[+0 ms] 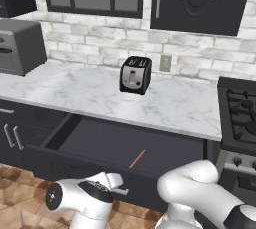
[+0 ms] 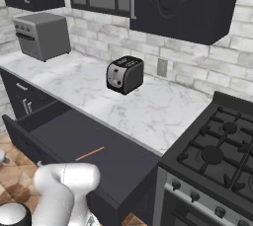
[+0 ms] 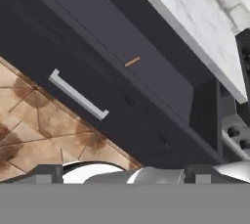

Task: Take a straw from the drawer in front and place it inside the glass cup on the dining counter.

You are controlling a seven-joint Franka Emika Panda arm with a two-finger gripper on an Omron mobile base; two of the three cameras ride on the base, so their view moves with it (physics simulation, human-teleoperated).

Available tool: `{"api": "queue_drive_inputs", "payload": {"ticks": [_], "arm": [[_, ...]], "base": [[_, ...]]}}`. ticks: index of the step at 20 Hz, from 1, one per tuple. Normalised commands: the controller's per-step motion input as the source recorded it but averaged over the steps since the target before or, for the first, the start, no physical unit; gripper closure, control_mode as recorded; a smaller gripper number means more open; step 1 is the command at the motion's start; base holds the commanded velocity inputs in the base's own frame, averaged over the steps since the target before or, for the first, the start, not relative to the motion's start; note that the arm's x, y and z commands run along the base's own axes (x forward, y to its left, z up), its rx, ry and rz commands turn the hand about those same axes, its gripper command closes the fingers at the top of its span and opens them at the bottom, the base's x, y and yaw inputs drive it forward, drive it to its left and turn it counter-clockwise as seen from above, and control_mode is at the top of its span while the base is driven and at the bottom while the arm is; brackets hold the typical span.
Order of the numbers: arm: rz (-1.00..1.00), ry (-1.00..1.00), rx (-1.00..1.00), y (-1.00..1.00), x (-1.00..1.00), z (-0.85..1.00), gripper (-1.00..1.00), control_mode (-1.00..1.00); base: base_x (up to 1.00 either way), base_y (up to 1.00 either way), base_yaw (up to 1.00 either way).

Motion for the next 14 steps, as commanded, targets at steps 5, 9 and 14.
{"api": "queue_drive_inputs", "payload": {"ticks": [5,9,14], "arm": [[-0.05,-0.22,0.28,-0.37,-0.11,1.0,-1.0,-1.0],[-0.1,-0.05,0.32,-0.53,0.0,1.0,-1.0,-1.0],[-0.16,0.01,0.35,-0.51,0.05,1.0,-1.0,-1.0]], "base": [[0.0,0.0,0.0],[0.0,0.0,0.0],[0.0,0.0,0.0]]}}
